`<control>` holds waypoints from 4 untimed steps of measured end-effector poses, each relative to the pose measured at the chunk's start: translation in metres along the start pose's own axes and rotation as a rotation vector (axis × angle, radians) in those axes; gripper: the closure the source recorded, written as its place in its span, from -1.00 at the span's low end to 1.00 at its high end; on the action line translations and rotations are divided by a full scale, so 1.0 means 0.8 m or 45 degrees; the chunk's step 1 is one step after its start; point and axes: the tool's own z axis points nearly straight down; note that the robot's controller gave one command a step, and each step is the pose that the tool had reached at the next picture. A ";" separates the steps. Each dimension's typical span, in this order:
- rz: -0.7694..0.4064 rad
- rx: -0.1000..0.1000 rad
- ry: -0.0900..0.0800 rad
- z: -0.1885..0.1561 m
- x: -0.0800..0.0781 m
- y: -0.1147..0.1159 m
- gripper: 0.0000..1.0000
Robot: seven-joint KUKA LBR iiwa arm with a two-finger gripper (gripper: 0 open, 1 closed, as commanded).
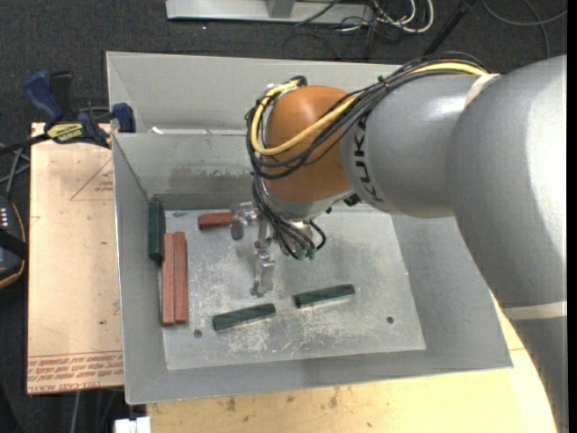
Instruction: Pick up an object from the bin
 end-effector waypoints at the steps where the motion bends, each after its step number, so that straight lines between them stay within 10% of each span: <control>1: -0.076 0.000 -0.002 0.007 0.067 -0.018 -1.00; 2: -0.341 0.000 0.001 0.038 0.080 0.039 1.00; 3: -0.341 0.000 0.001 0.038 0.080 0.039 1.00; 4: -0.383 0.000 -0.001 -0.124 0.107 0.073 1.00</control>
Offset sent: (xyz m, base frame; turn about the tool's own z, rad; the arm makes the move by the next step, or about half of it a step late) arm -0.0683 0.0190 -0.0301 -0.2700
